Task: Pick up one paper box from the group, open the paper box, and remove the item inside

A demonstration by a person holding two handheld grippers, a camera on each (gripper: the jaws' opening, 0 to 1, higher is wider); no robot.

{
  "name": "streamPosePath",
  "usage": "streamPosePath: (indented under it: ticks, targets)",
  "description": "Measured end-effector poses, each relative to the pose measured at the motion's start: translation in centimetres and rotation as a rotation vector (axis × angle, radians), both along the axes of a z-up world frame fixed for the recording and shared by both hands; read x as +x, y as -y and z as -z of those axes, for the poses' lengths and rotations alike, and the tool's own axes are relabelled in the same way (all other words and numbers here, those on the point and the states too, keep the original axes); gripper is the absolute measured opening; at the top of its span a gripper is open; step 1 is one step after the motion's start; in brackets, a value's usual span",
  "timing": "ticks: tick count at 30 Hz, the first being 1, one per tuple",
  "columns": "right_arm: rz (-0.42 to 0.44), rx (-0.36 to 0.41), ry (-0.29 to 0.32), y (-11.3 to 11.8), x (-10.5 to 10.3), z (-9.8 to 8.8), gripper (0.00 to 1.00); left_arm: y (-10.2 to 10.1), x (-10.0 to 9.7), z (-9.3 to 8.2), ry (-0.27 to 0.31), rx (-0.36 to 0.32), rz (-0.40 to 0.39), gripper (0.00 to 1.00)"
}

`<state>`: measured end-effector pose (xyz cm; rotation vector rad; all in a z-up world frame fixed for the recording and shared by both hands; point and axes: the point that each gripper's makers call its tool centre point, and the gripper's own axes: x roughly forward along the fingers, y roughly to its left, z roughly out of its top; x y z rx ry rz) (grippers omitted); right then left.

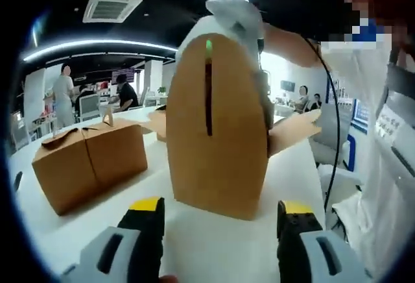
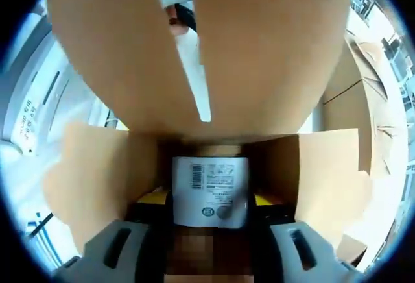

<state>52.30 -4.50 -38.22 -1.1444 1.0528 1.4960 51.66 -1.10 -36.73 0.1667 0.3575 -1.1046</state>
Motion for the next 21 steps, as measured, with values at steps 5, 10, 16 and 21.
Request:
streamPosePath:
  ticks: [5, 10, 16, 21]
  targets:
    - [-0.016, -0.008, -0.005, 0.1, -0.2, 0.7, 0.49, 1.5, 0.8, 1.8, 0.024, 0.070, 0.001, 0.77]
    - [-0.017, -0.007, -0.005, 0.1, -0.1, 0.7, 0.49, 3.4, 2.2, 1.5, 0.049, 0.056, 0.016, 0.79]
    - [0.008, -0.006, 0.011, -0.1, 0.3, 0.7, 0.41, 5.0, 2.7, 1.7, 0.044, 0.016, 0.020, 0.89]
    - [0.102, 0.031, 0.124, -0.6, 3.2, 0.2, 0.03, 5.2, 2.5, 1.7, 0.028, -0.001, 0.013, 0.90]
